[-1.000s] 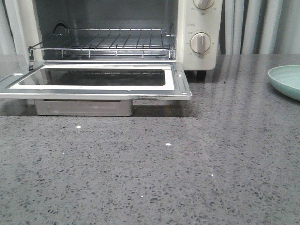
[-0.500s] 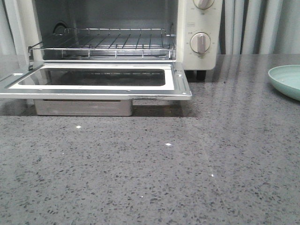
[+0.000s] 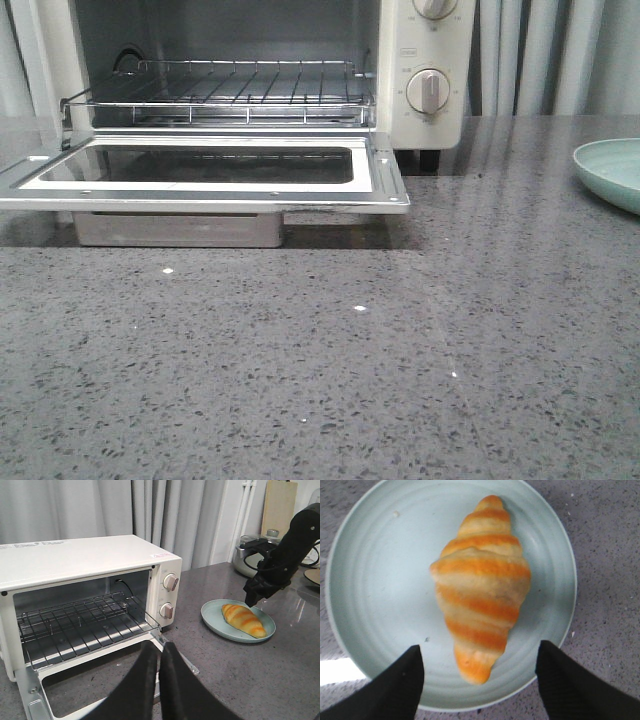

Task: Put bread in oven
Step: 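Lower the right gripper over the croissant on the blue plate, then grasp the croissant with the right gripper and lift it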

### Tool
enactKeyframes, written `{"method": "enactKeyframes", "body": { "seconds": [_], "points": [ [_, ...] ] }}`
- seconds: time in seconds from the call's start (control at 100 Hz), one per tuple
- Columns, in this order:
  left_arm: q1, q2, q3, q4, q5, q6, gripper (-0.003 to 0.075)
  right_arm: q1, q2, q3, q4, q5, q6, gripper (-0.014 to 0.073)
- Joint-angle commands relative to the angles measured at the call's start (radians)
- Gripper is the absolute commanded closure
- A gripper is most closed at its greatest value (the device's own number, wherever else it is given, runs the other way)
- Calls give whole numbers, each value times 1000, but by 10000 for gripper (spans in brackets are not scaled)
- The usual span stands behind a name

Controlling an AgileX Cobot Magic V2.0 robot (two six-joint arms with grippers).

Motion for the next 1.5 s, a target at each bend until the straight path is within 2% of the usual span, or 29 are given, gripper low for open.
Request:
{"method": "enactKeyframes", "body": {
  "seconds": [0.0, 0.55, 0.6, 0.67, 0.79, 0.86, 1.03, 1.24, 1.37, 1.49],
  "points": [
    [-7, 8, -33, -2, -77, -3, 741, -27, -2, -35, -9, -44, -1, 158],
    [-7, 8, -33, -6, -77, -3, 741, -46, 147, -35, 6, -126, -1, 175],
    [-7, 8, -33, -6, -77, -3, 741, -46, 155, -35, 6, -126, -1, 221],
    [-7, 8, -33, -6, -77, -3, 741, -46, 164, -35, 6, -126, -1, 327],
    [-7, 8, -33, 7, -77, -3, 742, -46, 164, -35, 6, -130, -1, 564],
    [-7, 8, -33, 32, -77, -3, 742, -46, 164, -35, 6, -132, -1, 669],
    [-7, 8, -37, 119, -75, -72, 742, -46, 152, -35, 6, -124, -1, 665],
    [22, 8, -111, 365, -5, -184, 742, -42, 85, -104, 19, -55, -1, 665],
    [91, 8, -156, 499, 100, -223, 742, -28, 37, -165, 101, 20, -96, 665],
    [164, 0, -160, 515, 99, -223, 742, 19, -9, -203, 176, 79, -174, 665]
  ]
}}
